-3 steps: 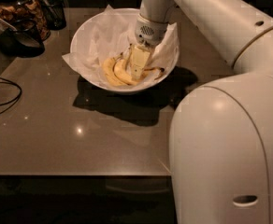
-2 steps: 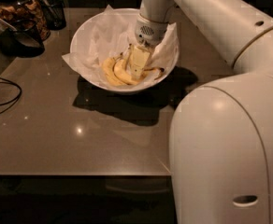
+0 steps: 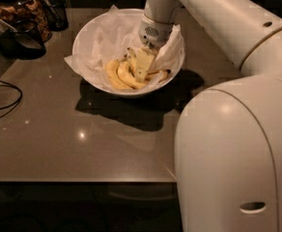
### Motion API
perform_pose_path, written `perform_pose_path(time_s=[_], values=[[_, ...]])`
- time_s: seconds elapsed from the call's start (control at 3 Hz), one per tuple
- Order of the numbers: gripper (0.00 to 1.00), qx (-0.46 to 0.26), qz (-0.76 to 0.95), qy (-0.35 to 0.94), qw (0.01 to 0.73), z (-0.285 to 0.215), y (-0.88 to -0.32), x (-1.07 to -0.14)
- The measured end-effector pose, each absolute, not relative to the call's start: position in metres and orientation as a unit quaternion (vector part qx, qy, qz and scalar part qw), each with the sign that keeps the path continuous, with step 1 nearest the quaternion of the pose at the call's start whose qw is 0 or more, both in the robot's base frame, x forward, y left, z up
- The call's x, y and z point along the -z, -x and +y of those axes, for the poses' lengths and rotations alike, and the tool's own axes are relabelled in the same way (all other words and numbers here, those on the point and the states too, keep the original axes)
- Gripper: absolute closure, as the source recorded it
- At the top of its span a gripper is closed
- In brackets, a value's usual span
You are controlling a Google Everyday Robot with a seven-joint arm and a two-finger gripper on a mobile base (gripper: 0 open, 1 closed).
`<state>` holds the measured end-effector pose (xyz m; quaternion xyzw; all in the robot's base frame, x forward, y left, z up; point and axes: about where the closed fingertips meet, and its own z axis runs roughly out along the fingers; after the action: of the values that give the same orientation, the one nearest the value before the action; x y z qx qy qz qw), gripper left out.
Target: Pick banana from white bowl
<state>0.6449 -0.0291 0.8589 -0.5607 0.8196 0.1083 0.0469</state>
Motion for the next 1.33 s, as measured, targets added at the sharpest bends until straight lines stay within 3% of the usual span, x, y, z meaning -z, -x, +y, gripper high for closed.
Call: perform_pose_path(time_s=[0.67, 1.33], values=[[1.00, -0.108, 0.820, 0.561, 0.047, -0.029, -0.646, -0.862], [1.00, -0.064, 0.800, 0.582, 0.133, -0.042, -0.629, -0.905]])
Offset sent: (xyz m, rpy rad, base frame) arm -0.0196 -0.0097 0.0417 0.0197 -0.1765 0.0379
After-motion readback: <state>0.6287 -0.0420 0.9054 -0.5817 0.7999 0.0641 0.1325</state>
